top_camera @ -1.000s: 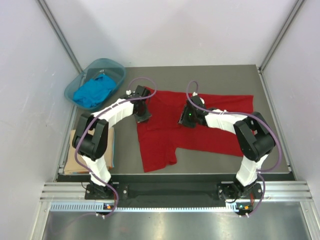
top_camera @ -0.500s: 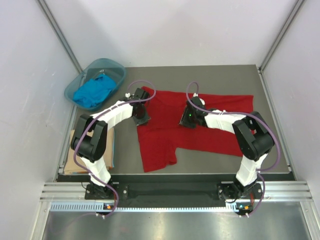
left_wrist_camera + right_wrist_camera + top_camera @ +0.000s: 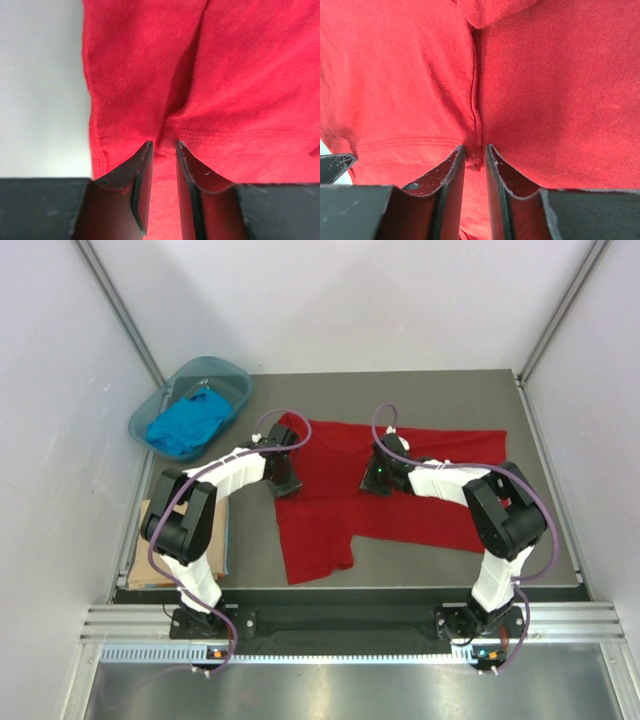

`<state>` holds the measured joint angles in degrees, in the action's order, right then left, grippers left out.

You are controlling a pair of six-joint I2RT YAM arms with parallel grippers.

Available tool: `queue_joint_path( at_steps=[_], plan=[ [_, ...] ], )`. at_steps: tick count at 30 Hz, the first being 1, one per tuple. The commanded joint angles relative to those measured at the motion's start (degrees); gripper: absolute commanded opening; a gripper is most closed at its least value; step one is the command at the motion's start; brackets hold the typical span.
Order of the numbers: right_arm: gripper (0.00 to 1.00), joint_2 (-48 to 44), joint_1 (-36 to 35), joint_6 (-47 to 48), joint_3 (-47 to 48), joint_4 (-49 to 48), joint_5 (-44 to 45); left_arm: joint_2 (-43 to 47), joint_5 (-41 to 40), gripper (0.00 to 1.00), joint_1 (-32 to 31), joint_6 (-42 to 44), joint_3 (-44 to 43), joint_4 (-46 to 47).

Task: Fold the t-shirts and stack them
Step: Fold the tshirt

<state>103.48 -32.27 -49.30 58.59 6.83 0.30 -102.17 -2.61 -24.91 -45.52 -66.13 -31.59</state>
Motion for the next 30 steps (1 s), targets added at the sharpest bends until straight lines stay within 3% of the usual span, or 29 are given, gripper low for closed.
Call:
queue_joint_path(
  at_steps=[1,9,17,23,30],
  plan=[
    [0.23,1.1,-0.9,-0.1,1.6,-1.4,0.8,-0.5,0.2,0.28,-0.1,0.4,-0.2,3.6],
    [0.08,1.0,-0.8,0.3,2.2,-0.9,0.8,-1.1,-0.2,0.22,-0.1,0.4,-0.9,3.4],
    [0.06,0.8,-0.8,0.3,2.3,-0.8,0.8,-2.3,-0.3,0.19,-0.1,0.2,-0.8,3.7],
    [0.00,0.7,-0.8,0.7,2.2,-1.0,0.7,-2.7,0.1,0.00,-0.1,0.3,-1.2,3.9],
    [0.00,-1.2,-0.8,1.7,1.7,-1.9,-0.1,-0.4,-1.2,0.00,-0.1,-0.1,-3.4,0.7]
  ],
)
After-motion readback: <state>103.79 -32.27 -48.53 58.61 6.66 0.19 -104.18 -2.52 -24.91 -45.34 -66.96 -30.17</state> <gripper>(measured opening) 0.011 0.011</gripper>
